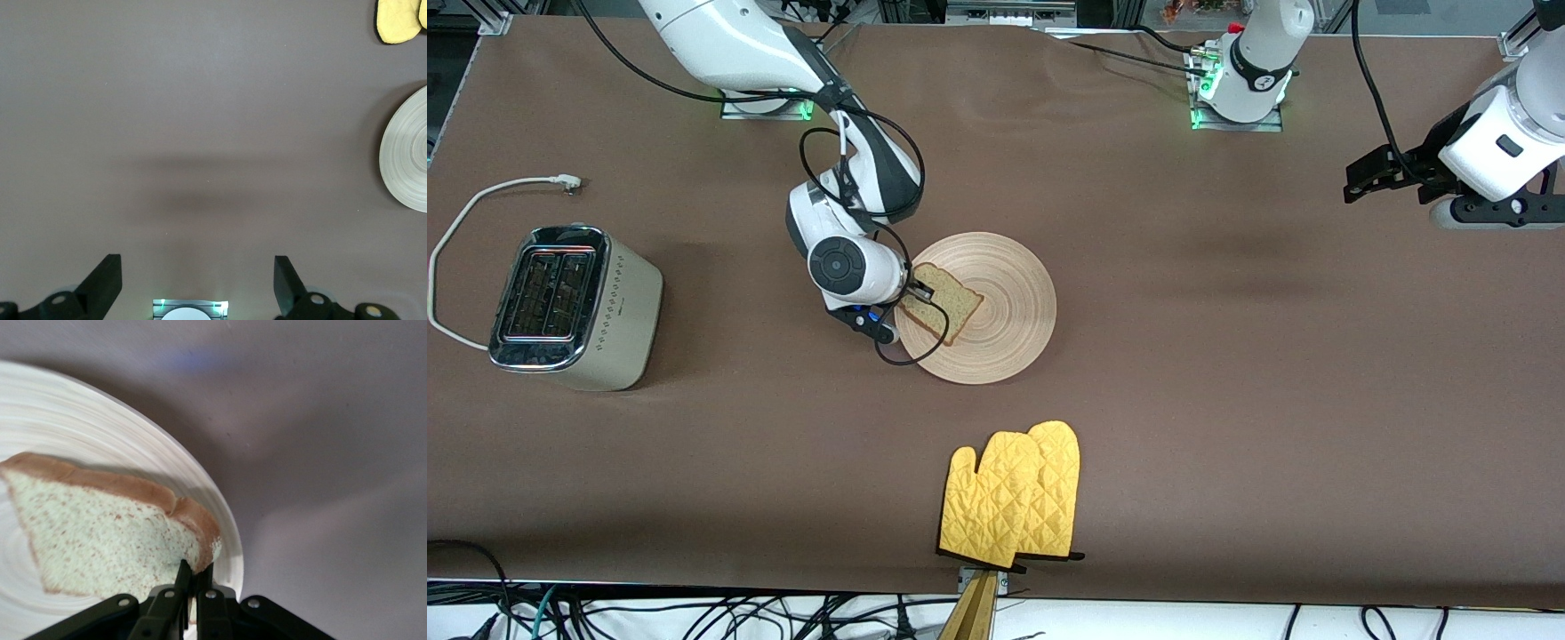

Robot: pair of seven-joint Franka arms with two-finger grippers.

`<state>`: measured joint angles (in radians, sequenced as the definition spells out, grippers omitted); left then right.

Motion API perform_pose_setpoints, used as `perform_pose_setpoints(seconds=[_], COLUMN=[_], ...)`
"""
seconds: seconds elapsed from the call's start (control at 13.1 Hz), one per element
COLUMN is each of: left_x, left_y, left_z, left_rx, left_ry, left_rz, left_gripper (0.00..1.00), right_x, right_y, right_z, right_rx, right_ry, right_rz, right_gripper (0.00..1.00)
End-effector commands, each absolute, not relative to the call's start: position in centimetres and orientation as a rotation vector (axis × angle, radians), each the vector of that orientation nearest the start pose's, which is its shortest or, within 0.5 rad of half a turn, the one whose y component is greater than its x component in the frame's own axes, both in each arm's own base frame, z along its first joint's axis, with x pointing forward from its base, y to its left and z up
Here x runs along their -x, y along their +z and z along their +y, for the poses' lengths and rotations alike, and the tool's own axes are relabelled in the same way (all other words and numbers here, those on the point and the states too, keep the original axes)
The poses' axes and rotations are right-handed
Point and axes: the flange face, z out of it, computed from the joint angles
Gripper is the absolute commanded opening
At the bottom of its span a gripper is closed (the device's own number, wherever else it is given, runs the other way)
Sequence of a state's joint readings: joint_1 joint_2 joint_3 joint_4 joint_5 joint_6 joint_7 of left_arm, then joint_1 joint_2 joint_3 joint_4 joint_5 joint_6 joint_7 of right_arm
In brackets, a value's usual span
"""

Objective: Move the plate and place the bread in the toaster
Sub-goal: 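Lift the bread and carry it above the toaster with the right gripper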

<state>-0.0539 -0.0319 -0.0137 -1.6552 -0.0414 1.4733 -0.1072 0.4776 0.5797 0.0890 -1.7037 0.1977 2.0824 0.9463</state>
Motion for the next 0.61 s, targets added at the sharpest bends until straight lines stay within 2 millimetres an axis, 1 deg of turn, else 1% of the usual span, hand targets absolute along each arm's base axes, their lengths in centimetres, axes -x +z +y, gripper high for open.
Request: perform_pose_setpoints(seconds=[0.0,0.08,0.15,0.23,0.38,0.46,0.53], left_x=[-53.0,-53.0,-53.0,-53.0,-53.0,-53.0,-53.0], left_y=[60.3,60.4,60.4,60.4,60.5,60.5,60.5], left_z=[-3.9,-3.9,-4.0,-4.2,-4.2,-4.2,-4.2], left_rx=[3.166,3.167,3.167,3.167,3.169,3.169,3.167], left_ry=[0.247,0.242,0.242,0.240,0.235,0.233,0.235], left_rz=[-0.074,-0.074,-0.072,-0.069,-0.069,-0.069,-0.069], left_gripper=[1.00,1.00,1.00,1.00,1.00,1.00,1.00], right_x=[-56.6,-57.2,-58.1,-59.0,-60.4,-61.1,-61.9], right_y=[29.0,30.4,31.8,33.3,36.0,37.5,39.4], right_z=[33.1,32.2,30.8,29.3,25.7,23.6,21.7], right_rx=[2.971,2.970,2.977,2.993,3.038,3.055,3.075], right_ry=[0.354,0.328,0.314,0.311,0.366,0.393,0.418], right_rz=[0.812,0.811,0.798,0.750,0.633,0.601,0.546], right_gripper=[0.00,0.00,0.00,0.00,0.00,0.00,0.00])
